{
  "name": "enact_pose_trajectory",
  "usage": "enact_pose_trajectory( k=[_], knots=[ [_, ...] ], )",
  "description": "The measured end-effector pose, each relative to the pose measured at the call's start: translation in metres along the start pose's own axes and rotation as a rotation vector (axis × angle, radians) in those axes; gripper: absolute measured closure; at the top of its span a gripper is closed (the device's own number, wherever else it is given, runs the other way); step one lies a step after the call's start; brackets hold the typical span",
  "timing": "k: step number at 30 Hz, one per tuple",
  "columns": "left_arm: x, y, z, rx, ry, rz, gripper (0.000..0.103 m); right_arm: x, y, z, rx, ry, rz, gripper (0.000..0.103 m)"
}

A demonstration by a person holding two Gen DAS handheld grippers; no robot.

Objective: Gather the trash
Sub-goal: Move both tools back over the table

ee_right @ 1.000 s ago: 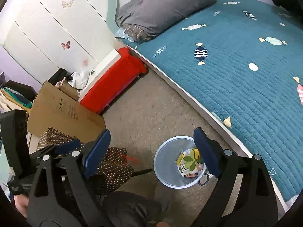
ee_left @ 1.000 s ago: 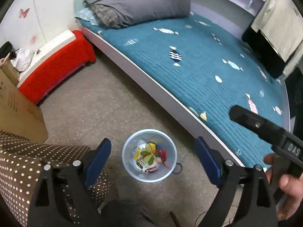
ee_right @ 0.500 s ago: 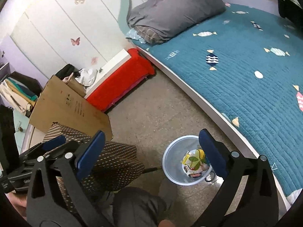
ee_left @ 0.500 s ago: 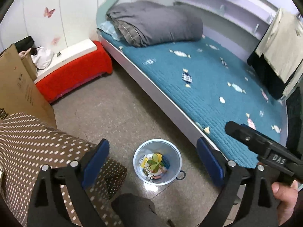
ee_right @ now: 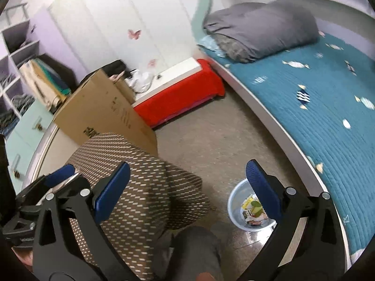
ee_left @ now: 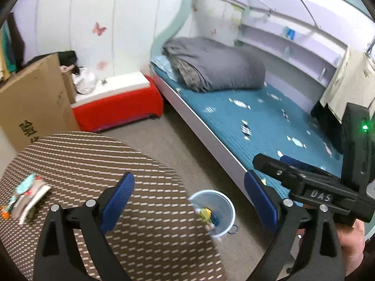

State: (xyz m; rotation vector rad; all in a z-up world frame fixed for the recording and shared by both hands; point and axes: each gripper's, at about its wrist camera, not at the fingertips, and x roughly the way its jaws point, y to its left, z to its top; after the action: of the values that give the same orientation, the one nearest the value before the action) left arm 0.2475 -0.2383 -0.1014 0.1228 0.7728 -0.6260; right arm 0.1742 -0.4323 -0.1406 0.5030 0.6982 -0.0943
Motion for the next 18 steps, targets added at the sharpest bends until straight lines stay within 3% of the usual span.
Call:
enact_pose_trajectory(
  k=[11,18],
  knots=[
    [-0.068,0.093,-0.02,-0.122,-0.101,0.097,0.01,0.019,0.108,-0.007,-0.163,0.035,0.063,0.006],
    [-0.113,0.155,-0.053,-0.203,-0.162,0.193,0.01,0.041,0.172,-0.027,-0.26,0.101,0.108,0.006]
  ],
)
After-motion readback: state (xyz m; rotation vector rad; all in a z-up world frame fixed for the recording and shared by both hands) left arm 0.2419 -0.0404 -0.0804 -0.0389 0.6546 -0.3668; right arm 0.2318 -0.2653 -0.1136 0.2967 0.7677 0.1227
